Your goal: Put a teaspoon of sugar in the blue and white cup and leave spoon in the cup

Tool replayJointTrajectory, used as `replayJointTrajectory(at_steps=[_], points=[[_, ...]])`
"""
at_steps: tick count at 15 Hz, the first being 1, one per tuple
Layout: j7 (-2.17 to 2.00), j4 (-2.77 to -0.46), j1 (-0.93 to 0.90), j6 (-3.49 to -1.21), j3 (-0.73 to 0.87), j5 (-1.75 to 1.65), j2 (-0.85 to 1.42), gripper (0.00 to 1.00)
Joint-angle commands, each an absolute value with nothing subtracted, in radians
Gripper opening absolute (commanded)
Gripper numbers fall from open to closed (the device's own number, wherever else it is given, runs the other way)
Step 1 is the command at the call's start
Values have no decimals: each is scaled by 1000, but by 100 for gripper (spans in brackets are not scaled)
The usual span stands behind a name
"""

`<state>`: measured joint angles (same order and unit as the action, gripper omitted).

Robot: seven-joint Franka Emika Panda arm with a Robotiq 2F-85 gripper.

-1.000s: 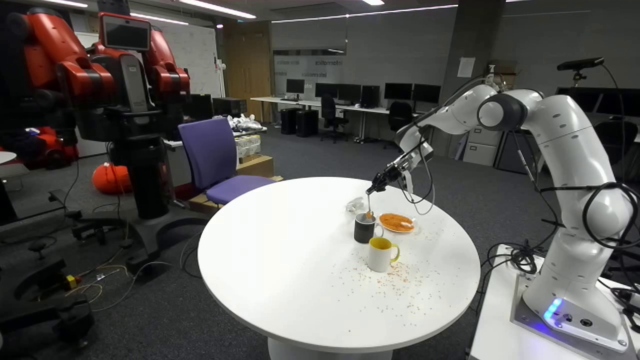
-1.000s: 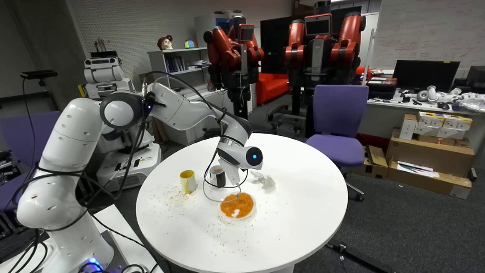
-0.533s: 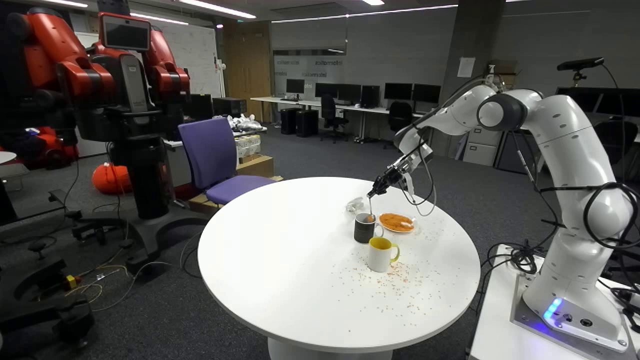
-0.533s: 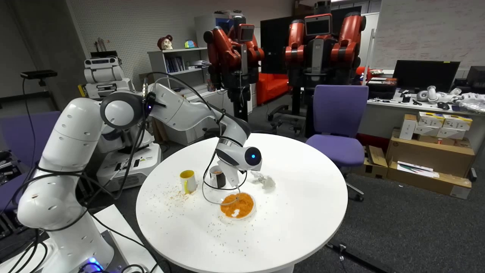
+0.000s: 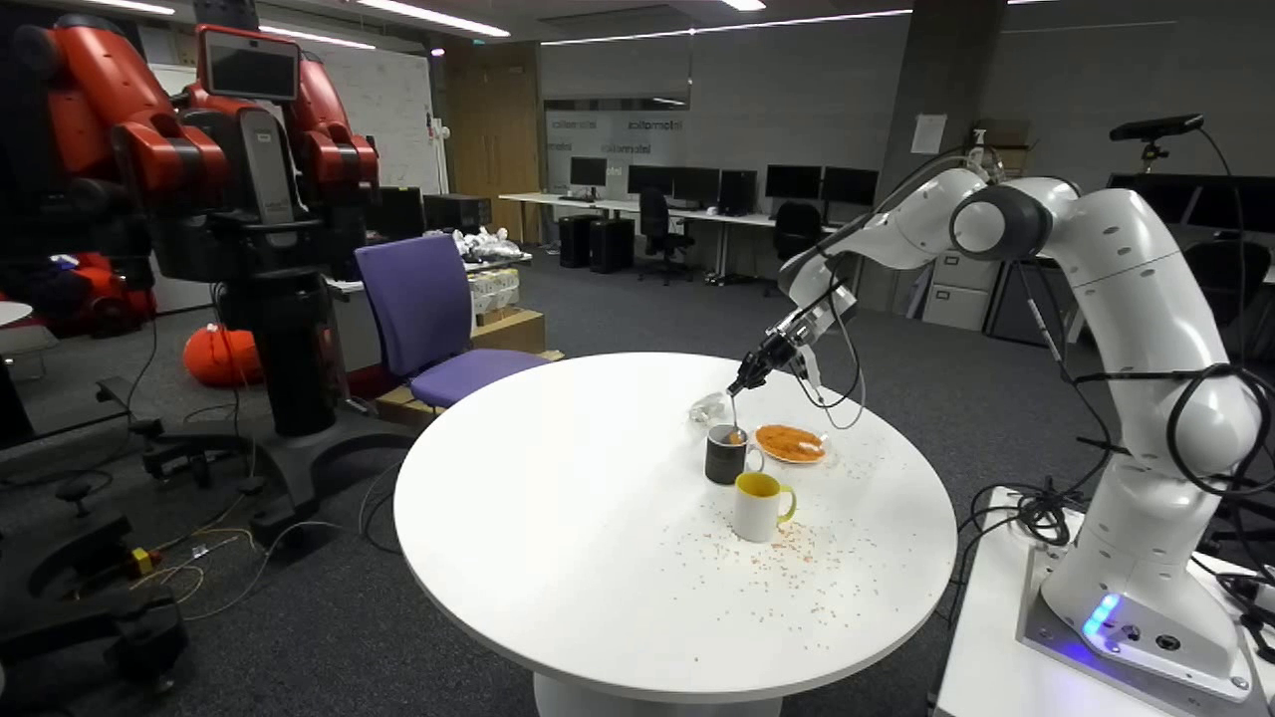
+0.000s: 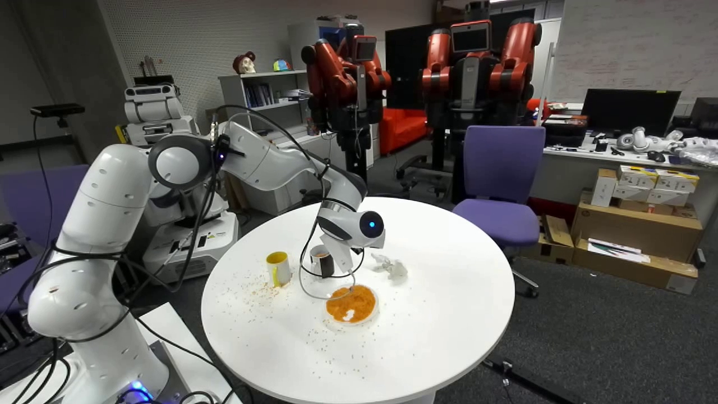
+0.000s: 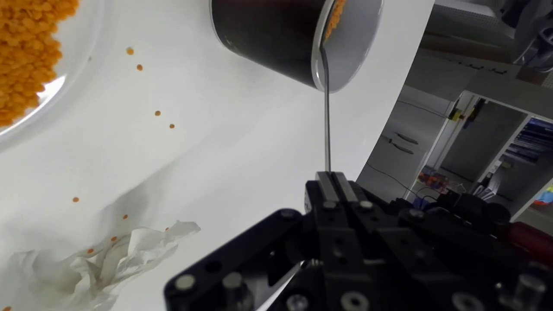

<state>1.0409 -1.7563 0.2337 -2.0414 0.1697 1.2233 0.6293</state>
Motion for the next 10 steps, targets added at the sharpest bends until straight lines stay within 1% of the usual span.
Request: replayJointTrajectory(at_steps=[1, 10], points=[[1018, -1795, 211, -2106, 157, 1178, 549, 1], [1067, -1817, 189, -2216, 119, 1098, 475, 1]])
